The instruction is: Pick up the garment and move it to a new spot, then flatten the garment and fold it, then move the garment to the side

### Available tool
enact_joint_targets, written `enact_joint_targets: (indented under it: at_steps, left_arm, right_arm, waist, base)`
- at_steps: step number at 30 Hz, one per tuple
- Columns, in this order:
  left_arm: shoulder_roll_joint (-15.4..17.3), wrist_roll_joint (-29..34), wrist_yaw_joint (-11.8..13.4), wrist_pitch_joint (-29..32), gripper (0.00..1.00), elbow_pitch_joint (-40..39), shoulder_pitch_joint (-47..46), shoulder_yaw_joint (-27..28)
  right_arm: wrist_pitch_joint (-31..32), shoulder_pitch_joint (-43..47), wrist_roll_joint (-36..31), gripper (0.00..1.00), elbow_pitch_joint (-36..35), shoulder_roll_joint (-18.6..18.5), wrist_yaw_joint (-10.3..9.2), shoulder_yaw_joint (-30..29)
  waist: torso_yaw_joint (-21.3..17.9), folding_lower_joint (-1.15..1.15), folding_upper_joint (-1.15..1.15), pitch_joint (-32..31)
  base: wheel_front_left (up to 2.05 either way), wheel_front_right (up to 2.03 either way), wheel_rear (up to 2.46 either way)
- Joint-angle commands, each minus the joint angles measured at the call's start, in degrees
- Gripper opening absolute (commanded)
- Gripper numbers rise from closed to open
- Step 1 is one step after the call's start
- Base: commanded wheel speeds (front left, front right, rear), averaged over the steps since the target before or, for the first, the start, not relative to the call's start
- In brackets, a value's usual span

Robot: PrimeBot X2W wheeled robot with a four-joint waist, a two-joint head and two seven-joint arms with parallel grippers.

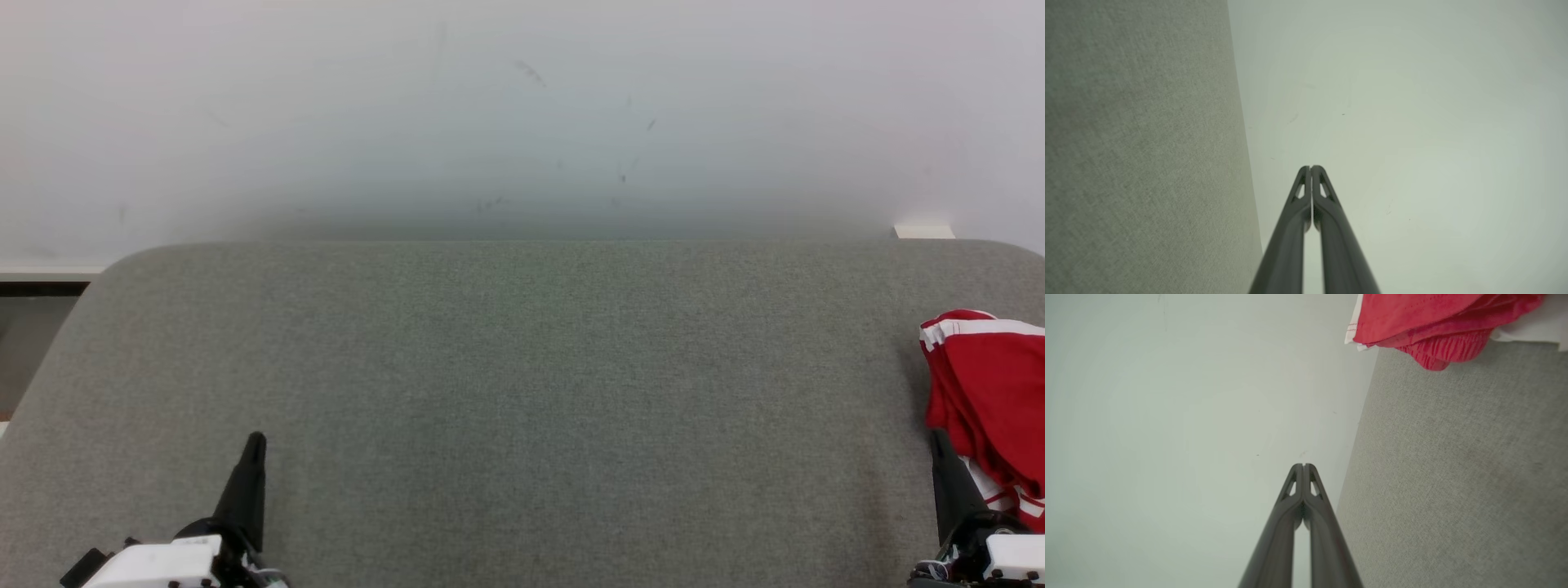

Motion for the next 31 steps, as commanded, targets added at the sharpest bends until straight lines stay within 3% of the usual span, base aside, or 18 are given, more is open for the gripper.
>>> enact_joint_targets:
  at_steps: [1, 31]
  left_arm:
    - [0.2, 0.2, -0.1, 0.2, 0.0, -0.2, -0.4, 0.3]
    - [0.0, 0.5, -0.1, 0.4, 0.0, -0.2, -0.5, 0.5]
  right_arm:
    - [0.3, -0.4, 0.0, 0.0, -0.2, 0.0, -0.12, -0.2]
    - [0.3, -0.4, 0.0, 0.0, -0.2, 0.0, -0.12, -0.2]
  waist:
    - [0.0, 0.0, 0.0, 0.0]
    - [0.0, 0.0, 0.0, 0.0]
  base:
    - [0.0, 0.0, 0.0]
    - [0.0, 0.0, 0.0]
